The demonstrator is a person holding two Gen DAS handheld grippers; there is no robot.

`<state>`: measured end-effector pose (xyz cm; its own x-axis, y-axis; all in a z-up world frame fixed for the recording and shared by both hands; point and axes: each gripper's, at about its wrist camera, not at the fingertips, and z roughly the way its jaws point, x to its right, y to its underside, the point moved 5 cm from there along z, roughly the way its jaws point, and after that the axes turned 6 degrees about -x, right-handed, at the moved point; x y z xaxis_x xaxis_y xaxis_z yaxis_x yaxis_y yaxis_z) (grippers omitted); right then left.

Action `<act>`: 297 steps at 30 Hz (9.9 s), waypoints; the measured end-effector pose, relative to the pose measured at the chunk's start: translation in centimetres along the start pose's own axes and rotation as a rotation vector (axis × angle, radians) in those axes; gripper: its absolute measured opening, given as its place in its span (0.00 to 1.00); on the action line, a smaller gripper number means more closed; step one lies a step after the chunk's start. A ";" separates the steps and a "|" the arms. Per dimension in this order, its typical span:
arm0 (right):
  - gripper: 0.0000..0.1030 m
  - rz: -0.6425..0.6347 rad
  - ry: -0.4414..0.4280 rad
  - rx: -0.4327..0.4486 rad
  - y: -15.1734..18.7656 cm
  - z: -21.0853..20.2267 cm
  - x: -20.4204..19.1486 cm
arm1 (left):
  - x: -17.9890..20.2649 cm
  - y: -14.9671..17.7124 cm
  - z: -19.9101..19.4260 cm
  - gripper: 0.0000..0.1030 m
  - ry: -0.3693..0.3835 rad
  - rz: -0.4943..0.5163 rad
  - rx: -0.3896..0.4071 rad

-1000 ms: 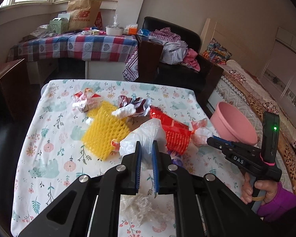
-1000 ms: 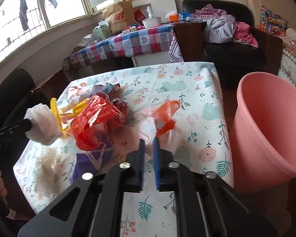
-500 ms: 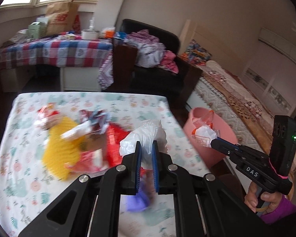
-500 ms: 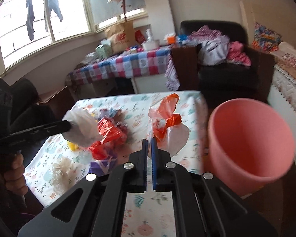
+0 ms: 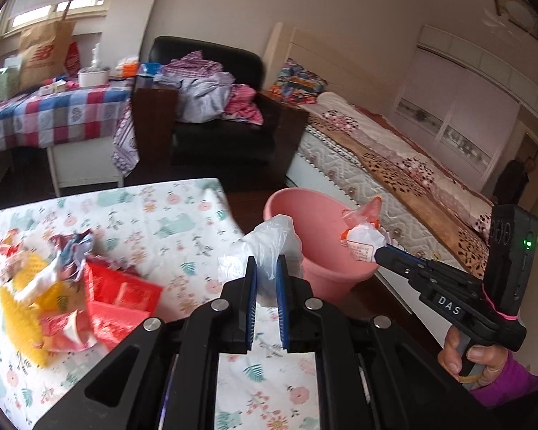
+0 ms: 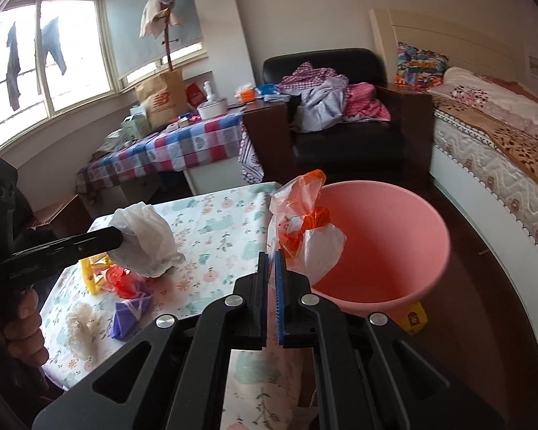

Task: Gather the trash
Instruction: 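Carry both held bags over the pink bucket, then open both grippers to drop the bags into the pink bucket, then move both grippers back to the trash on the table, then grasp the red snack wrapper with the left gripper while the right gripper grasps the blue-and-red wrapper, then carry both wrappers over the pink bucket, then open both grippers to drop the wrappers into the pink bucket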

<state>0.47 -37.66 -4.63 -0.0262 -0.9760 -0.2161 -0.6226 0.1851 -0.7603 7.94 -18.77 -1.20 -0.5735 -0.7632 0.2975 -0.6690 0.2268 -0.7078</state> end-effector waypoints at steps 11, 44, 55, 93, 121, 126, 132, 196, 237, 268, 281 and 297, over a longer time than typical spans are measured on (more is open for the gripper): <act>0.04 0.058 0.013 0.013 0.1 0.7 2.8 | 2.4 -1.1 1.3 0.09 0.017 0.042 0.005; 0.04 0.149 0.051 -0.052 0.6 6.1 8.6 | 7.4 -3.2 15.4 0.09 -0.033 0.110 -0.123; 0.05 0.135 0.081 -0.078 0.1 6.2 8.8 | 6.2 -3.1 15.9 0.15 -0.068 0.070 -0.124; 0.41 0.117 0.101 0.005 0.7 0.8 5.3 | 6.3 -2.7 7.1 0.46 -0.034 0.039 -0.026; 0.41 0.089 0.088 0.012 1.1 0.0 2.8 | 3.4 -0.8 1.7 0.49 -0.055 0.012 0.008; 0.41 0.079 0.056 0.029 1.0 0.2 1.7 | 1.3 0.0 -0.9 0.49 -0.104 -0.007 0.044; 0.41 0.046 -0.027 0.029 0.3 2.1 -1.3 | -2.7 1.9 -5.6 0.49 -0.212 -0.040 0.094; 0.38 0.030 -0.428 -0.703 -4.2 27.6 -21.1 | -28.8 1.9 -6.8 0.05 -0.429 -0.370 0.097; 0.13 0.170 0.113 0.058 -3.9 2.3 4.7 | -4.2 -3.1 -3.0 0.05 -0.161 -0.052 0.075; 0.13 0.239 0.264 0.072 -2.0 0.6 13.2 | 8.0 -6.3 11.6 0.05 0.000 0.070 -0.073; 0.13 0.234 0.259 0.012 -1.1 3.3 13.4 | 9.4 -5.2 16.1 0.05 -0.009 0.109 -0.137; 0.16 0.166 0.274 -0.023 -2.2 6.0 11.4 | 8.4 -4.4 18.6 0.06 -0.039 0.084 -0.178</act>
<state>6.20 -48.53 -9.12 -0.3367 -0.9278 -0.1606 -0.6094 0.3447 -0.7140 14.87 -37.43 -7.55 -0.6144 -0.7593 0.2146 -0.6944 0.3912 -0.6039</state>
